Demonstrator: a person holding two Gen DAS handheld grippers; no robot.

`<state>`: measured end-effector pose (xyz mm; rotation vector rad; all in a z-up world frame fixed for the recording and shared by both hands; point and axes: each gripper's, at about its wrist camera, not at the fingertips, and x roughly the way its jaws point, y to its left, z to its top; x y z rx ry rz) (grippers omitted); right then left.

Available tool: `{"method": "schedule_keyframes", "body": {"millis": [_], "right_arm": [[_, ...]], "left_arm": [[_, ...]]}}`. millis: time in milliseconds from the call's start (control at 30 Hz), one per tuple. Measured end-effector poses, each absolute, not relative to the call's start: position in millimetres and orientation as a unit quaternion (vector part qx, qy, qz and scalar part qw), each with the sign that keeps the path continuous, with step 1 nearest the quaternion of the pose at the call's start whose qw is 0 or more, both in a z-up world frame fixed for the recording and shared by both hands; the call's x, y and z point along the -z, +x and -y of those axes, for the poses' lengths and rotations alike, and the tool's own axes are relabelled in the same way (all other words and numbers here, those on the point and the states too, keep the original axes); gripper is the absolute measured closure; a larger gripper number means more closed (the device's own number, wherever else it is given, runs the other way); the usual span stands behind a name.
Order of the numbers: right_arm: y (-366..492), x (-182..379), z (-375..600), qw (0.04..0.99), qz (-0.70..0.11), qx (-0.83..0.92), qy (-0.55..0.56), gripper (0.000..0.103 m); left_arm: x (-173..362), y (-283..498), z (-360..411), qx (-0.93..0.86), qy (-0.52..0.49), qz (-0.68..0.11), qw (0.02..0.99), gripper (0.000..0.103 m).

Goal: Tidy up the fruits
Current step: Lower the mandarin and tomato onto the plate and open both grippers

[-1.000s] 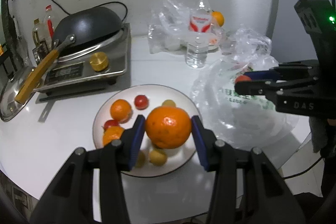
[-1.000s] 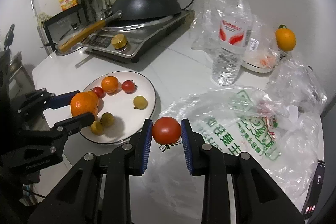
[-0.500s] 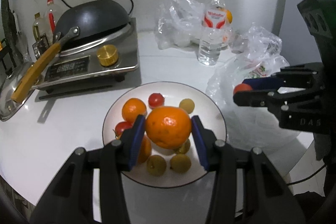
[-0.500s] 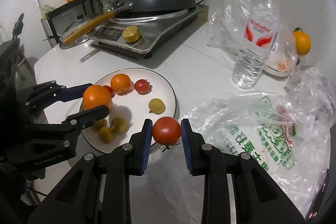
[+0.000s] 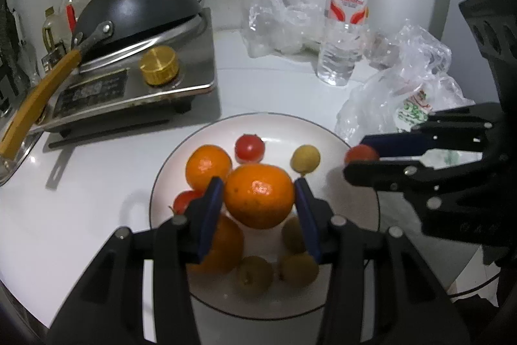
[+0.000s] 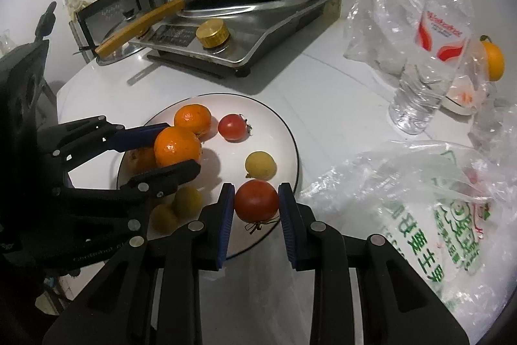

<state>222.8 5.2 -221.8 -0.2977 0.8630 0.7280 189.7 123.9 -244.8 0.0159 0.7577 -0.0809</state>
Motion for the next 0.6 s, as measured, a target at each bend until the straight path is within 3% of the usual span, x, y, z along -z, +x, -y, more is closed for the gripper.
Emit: {"method": "schedule_keyframes", "body": {"millis": [600], "right_arm": [[239.0, 243.6, -16.9, 0.818, -0.429, -0.354, -0.146, 0.073]], "left_arm": [[245.1, 195.9, -125.4, 0.031, 0.014, -0.379, 0.925, 0.056]]}}
